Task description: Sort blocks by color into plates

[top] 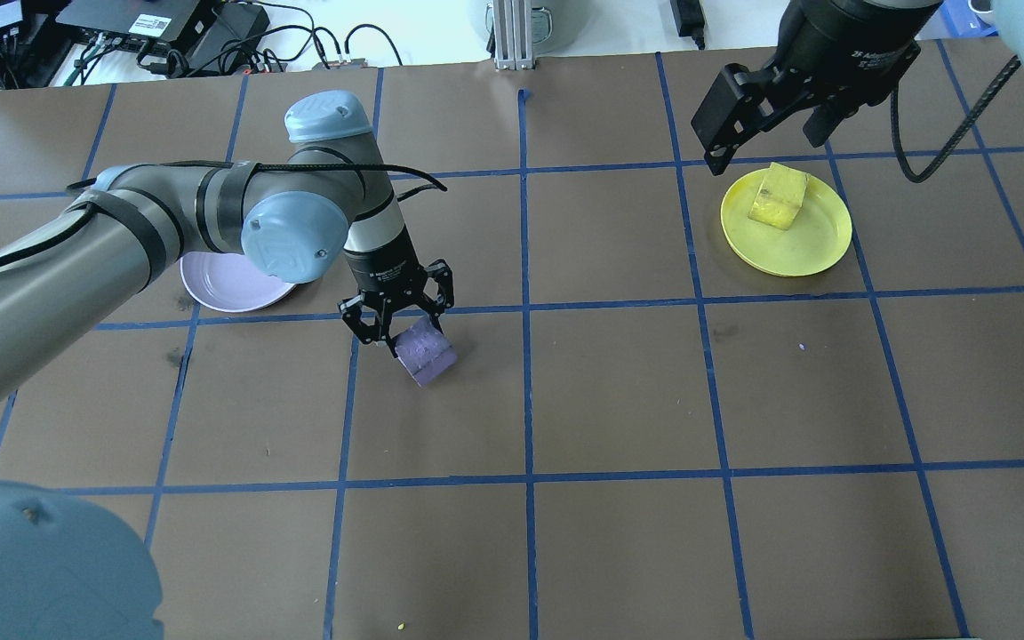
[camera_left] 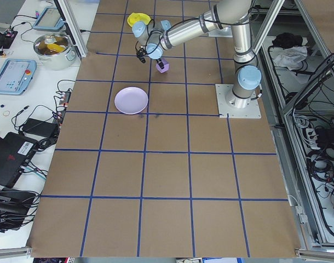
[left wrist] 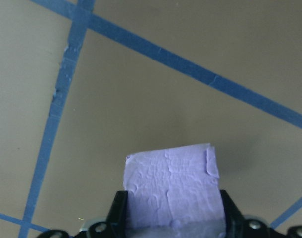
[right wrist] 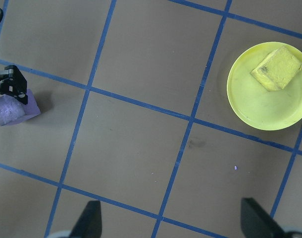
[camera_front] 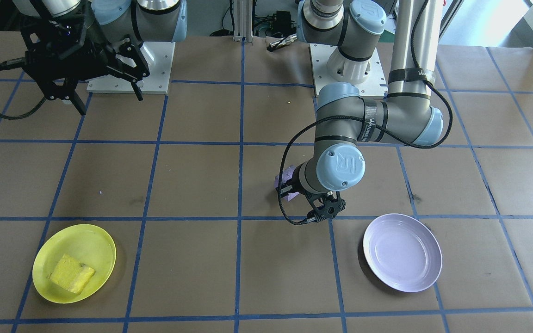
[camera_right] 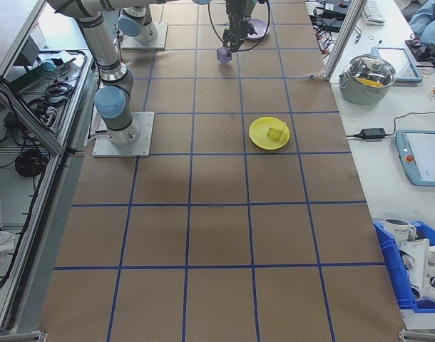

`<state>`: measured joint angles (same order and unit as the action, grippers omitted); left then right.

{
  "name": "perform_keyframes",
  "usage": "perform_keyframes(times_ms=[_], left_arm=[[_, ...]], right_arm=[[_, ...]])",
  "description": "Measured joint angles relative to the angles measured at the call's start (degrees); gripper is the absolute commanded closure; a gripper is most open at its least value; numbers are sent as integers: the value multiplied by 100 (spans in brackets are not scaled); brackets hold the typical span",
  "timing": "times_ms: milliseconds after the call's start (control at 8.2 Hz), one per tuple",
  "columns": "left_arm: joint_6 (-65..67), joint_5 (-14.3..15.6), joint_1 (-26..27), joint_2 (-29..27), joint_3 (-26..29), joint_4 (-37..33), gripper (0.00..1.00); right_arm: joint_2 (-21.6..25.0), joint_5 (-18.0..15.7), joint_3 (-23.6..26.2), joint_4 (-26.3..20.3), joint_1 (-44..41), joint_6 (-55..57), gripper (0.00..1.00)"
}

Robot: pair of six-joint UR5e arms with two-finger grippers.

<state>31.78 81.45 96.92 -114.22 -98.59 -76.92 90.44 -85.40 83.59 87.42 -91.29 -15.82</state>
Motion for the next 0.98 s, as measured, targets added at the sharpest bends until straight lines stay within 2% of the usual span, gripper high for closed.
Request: perform_keyframes(times_ms=[366, 732, 976], left_arm=[[-818, 495, -207, 344, 606, -400, 100], [-2249, 643, -963, 264, 1457, -867, 100], [-3390, 797, -1503, 170, 1607, -838, 100]], right_arm=[[-1, 1, 7, -8, 8, 0, 0], [-1, 5, 8, 7, 7, 0, 0], [0, 9, 8, 11, 7, 0, 0]])
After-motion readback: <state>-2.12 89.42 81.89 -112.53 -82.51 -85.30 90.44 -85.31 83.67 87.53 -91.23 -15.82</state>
